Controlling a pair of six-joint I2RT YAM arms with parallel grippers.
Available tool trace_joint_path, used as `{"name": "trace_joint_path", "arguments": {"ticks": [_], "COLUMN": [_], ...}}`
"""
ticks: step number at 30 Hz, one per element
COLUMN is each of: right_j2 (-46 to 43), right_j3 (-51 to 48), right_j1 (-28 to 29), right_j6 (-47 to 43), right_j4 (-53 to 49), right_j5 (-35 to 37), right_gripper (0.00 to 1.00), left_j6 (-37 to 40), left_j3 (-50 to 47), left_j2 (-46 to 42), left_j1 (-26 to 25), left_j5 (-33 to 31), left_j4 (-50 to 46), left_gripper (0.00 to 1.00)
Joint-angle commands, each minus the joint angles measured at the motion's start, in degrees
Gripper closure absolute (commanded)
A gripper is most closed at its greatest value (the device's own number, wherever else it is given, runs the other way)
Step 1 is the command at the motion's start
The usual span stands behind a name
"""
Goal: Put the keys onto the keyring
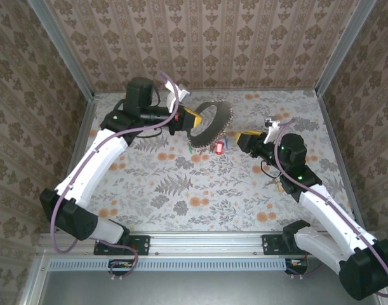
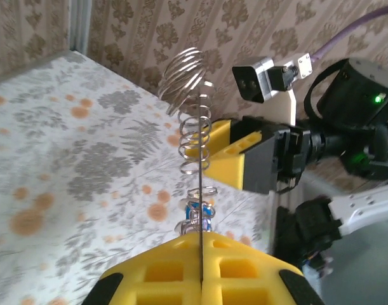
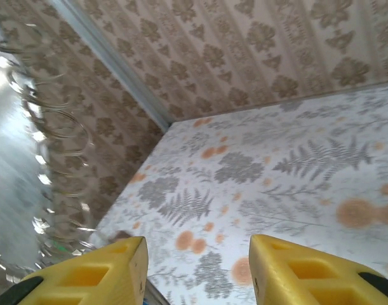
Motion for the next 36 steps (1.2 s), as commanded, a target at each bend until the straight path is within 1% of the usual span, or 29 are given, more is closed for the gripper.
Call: {"name": "trace_joint_path", "arguments": {"ticks": [1,2,4,5,6,9,11,13,17,20,23,30,36], "right_j2": [-3.4,-3.9,-4.0,-3.8,-3.8,-3.5,-3.3,-2.6,0.6,3.8,7.5,12.5,12.9], "right_j3": [-4.5,-5.7,-6.3,-6.2,-6.0,-6.2,-7.2,-8.3,-10.9,-10.2,-9.7,-9.3,-9.3], "right_j1": [-0.1,-0.1,0.4,0.9,1.9,8.0,14.1,18.4,25.2,29.5,31.9,32.7,32.7], "right_j6": [-8.0,-10.4,-14.8,-16.8,-18.4,-28.8,-37.1,-42.2,-46.6,-50.4,-51.7,-53.2,-52.9], "right_j4": [2.6,5.5,8.2,8.3,8.2,8.2,10.0,13.2,23.7,27.6,32.7,38.4,38.4], "right_j5": [1.6,-1.0,-6.0,-7.9,-8.3,-6.0,-1.4,2.4,10.2,13.6,17.1,21.2,20.2], "right_gripper": [0.54,0.57,0.63,0.65,0.66,0.69,0.73,0.76,0.77,0.77,0.78,0.77,0.77], "left_j6": [15.6,16.4,18.3,18.6,18.8,19.5,20.0,20.1,20.5,20.5,20.5,20.0,19.9], "left_j3": [5.2,6.5,9.4,10.7,11.6,13.6,15.1,16.6,19.6,20.4,20.6,20.5,20.5], "left_j2": [-1.9,-1.8,-1.4,-1.1,-1.0,-0.5,0.4,1.6,3.6,4.4,4.7,4.8,4.7], "left_j1": [-0.6,-1.0,-1.6,-1.9,-2.2,-3.1,-3.4,-3.6,-4.4,-4.9,-5.1,-5.5,-5.7], "left_j5": [-6.2,-7.2,-7.2,-7.2,-7.2,-7.4,-7.9,-8.1,-8.8,-9.3,-9.7,-9.9,-10.2], "left_j4": [-17.4,-18.7,-21.4,-22.1,-22.4,-23.4,-24.7,-26.1,-28.2,-28.0,-27.7,-27.0,-26.9], "left_gripper": [1.0,1.0,1.0,1.0,1.0,1.0,1.0,1.0,1.0,1.0,1.0,1.0,1.0]}}
